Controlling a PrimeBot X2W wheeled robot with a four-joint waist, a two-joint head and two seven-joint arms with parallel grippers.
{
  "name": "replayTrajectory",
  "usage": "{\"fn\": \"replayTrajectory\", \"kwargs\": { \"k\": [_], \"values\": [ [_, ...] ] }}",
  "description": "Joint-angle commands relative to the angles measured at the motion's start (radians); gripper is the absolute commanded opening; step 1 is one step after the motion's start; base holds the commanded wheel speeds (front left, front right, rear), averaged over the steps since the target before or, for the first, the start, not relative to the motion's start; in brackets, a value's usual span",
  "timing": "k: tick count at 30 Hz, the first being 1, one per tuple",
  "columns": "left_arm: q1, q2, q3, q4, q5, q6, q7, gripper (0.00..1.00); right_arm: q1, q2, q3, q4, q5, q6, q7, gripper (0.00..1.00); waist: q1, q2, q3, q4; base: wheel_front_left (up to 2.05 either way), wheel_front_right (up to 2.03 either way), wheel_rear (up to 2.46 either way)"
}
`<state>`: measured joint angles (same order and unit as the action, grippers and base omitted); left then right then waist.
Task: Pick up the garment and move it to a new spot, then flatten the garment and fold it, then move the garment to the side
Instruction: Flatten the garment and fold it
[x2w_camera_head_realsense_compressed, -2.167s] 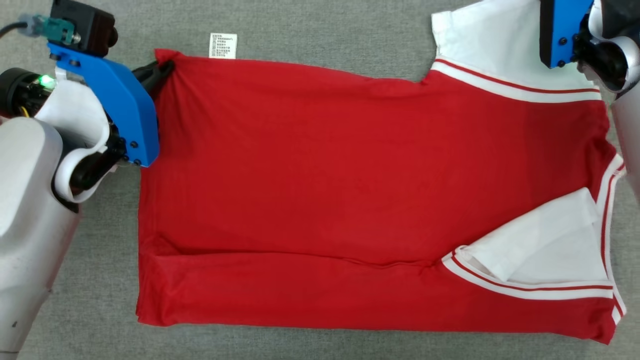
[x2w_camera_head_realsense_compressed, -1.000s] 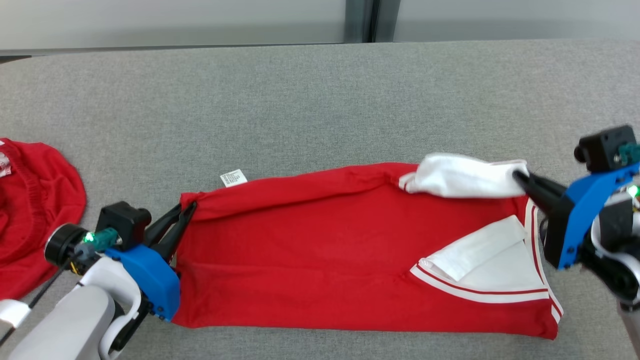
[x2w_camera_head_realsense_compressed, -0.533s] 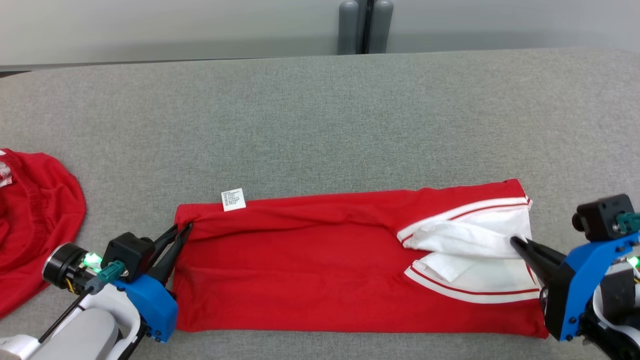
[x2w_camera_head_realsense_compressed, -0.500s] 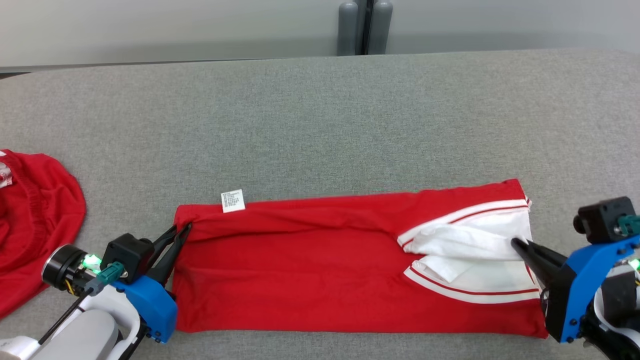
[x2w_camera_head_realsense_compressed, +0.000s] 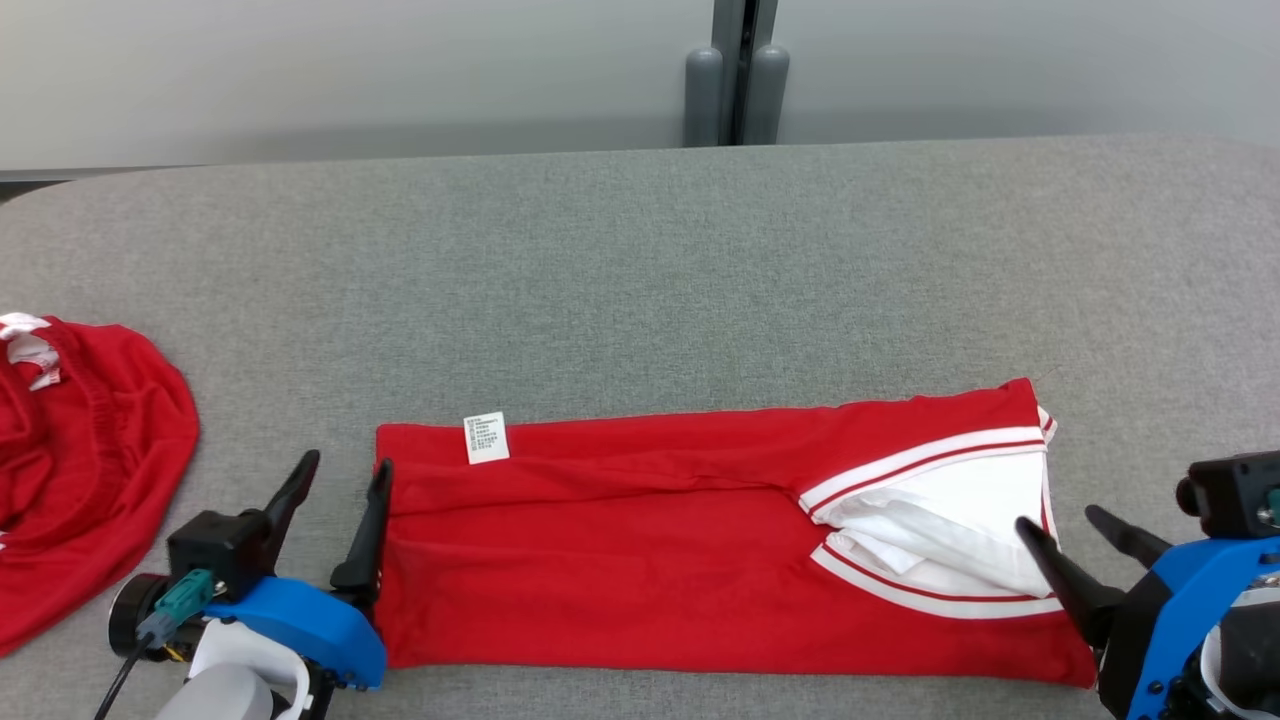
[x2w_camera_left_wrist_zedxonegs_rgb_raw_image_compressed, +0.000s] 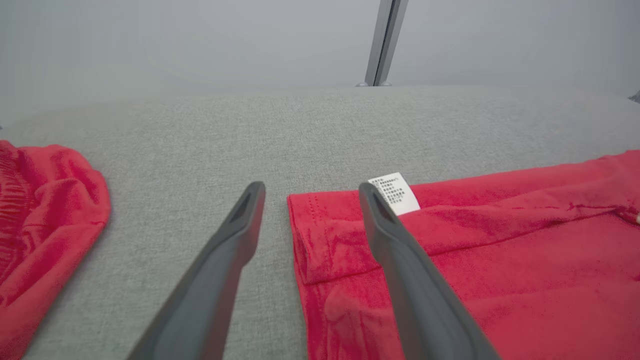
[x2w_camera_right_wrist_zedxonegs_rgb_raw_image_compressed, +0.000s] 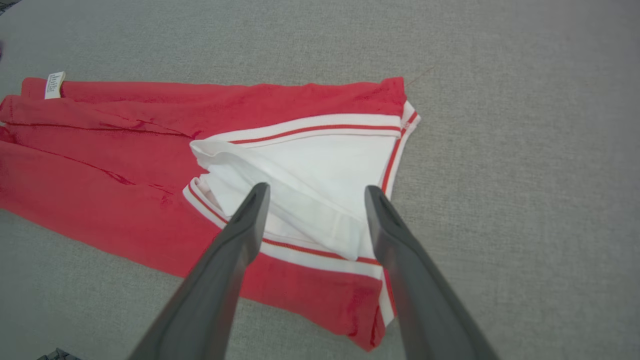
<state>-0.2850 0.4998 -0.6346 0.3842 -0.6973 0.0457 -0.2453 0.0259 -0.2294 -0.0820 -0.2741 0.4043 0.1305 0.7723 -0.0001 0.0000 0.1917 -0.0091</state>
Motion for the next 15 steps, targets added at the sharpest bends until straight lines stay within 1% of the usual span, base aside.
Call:
{"fn": "replayTrajectory", "kwargs": {
  "k": [1, 4, 8, 12, 15],
  "values": [
    [0.020, -0.012, 0.026, -0.013, -0.014, 0.012, -0.010, 1.00, 0.012, 0.010, -0.012, 0.000, -0.012, 0.001, -0.015, 1.00, 0.0001, 0.0000, -0.007, 0.006, 0.00, 0.00, 0.00],
    [0.056, -0.054, 0.105, -0.052, -0.032, 0.041, -0.020, 1.00, 0.011, 0.041, -0.040, 0.009, -0.034, 0.001, -0.051, 1.00, 0.0001, 0.0000, -0.020, 0.015, 0.00, 0.00, 0.00],
    [0.118, -0.125, 0.241, -0.134, 0.016, 0.056, -0.020, 1.00, 0.004, 0.091, -0.093, 0.030, -0.069, 0.001, -0.091, 1.00, 0.0001, 0.0000, -0.040, 0.029, 0.00, 0.00, 0.00],
    [0.167, -0.192, 0.349, -0.184, 0.096, 0.033, -0.020, 1.00, -0.014, 0.138, -0.144, 0.068, -0.106, 0.001, -0.112, 1.00, 0.0001, 0.0000, -0.057, 0.035, 0.00, 0.00, 0.00],
    [0.200, -0.223, 0.394, -0.193, 0.153, 0.006, -0.020, 1.00, -0.034, 0.161, -0.171, 0.114, -0.128, 0.001, -0.125, 1.00, 0.0001, 0.0000, -0.067, 0.034, 0.00, 0.00, 0.00]
  ]
}}
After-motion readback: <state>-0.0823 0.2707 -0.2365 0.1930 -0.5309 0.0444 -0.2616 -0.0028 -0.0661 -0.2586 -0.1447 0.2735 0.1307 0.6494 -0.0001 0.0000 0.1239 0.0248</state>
